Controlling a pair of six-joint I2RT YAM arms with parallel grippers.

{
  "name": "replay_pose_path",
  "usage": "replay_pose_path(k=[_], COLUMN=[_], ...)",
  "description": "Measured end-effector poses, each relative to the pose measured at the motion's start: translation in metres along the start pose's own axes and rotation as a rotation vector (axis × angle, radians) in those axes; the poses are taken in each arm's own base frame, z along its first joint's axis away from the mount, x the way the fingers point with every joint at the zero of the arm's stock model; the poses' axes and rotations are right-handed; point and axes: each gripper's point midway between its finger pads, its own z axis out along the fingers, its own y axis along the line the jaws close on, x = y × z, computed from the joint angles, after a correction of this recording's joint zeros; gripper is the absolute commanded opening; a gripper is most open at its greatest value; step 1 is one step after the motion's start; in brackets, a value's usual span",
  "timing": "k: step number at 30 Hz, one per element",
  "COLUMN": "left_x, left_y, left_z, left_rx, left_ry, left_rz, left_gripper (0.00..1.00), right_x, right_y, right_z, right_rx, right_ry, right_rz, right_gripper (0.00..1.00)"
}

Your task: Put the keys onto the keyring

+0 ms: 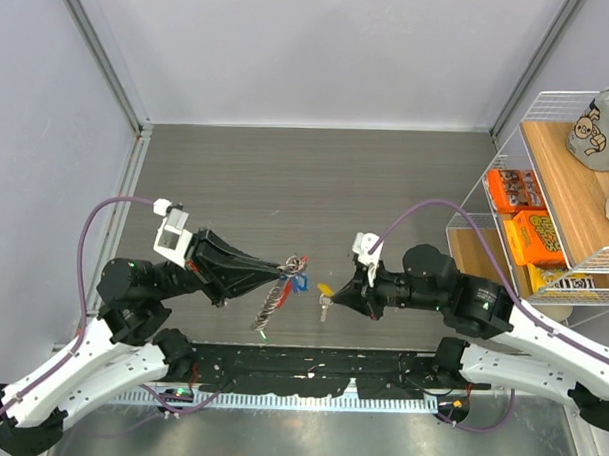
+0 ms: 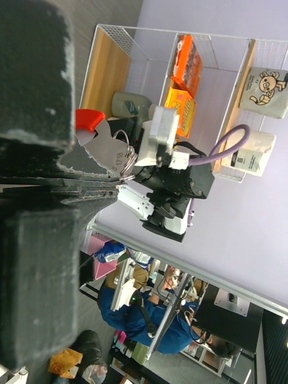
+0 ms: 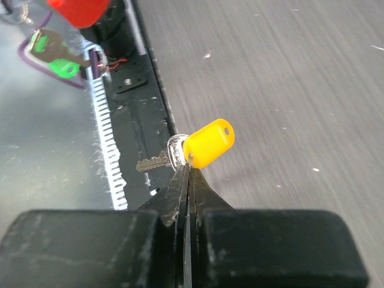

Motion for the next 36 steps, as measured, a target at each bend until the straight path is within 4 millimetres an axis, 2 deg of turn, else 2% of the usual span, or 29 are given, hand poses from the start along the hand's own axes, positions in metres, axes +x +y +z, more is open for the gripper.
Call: replay_pose_path(k=[1,5,7,9,11,13,18,21,22,24,26,28,32,33,36], left_x=[-0.001,-0.002,-0.002,-0.003,-0.004,-0.005,-0.009,-0.008,-0.007,-0.005,-0.004,-0.002,0.001,0.001,0.002], left_y=[-0.001,-0.002,-0.002,-0.003,-0.005,-0.008,-0.015,-0.016,-0.015,-0.014,-0.012,-0.011,-0.009,-0.008,-0.007], left_z=[0.0,-0.001,-0.001,-0.001,-0.002,-0.005,-0.01,-0.013,-0.013,-0.014,-0.014,-0.014,-0.013,-0.012,-0.013], left_rx=[0.002,0.003,0.003,0.005,0.008,0.013,0.022,0.021,0.018,0.012,0.006,0.003,-0.003,-0.006,-0.01], left_ry=[-0.002,-0.003,-0.004,-0.006,-0.011,-0.018,-0.03,-0.029,-0.025,-0.017,-0.015,-0.013,-0.003,0.0,0.004], left_rz=[0.004,0.004,0.002,0.002,0.003,0.008,0.017,0.017,0.015,0.012,0.009,0.006,-0.001,-0.003,-0.003], left_gripper=[0.0,0.0,0.0,0.0,0.0,0.0,0.0,0.0,0.0,0.0,0.0,0.0,0.0,0.0,0.0], right_x=[-0.003,-0.007,0.002,0.019,0.043,0.058,0.074,0.084,0.086,0.089,0.087,0.083,0.074,0.071,0.065], right_y=[-0.003,-0.041,-0.044,-0.047,-0.072,-0.088,-0.091,-0.088,-0.084,-0.089,-0.119,-0.139,-0.102,-0.099,-0.115], right_z=[-0.002,-0.001,0.012,0.025,0.025,0.025,0.041,0.053,0.056,0.053,0.041,0.04,0.061,0.062,0.055], right_rx=[0.026,0.251,0.246,0.25,0.382,0.41,0.471,0.376,0.359,0.425,0.554,0.589,0.429,0.407,0.425], right_ry=[0.015,0.085,0.151,0.213,0.267,0.323,0.39,0.439,0.444,0.442,0.445,0.424,0.398,0.391,0.365], right_rz=[-0.004,0.006,0.014,0.024,0.05,0.104,0.07,0.115,0.108,0.088,0.142,0.191,0.136,0.145,0.187], right_gripper=[0.06,0.06,0.05,0.06,0.06,0.05,0.05,0.05,0.05,0.05,0.06,0.05,0.06,0.05,0.06])
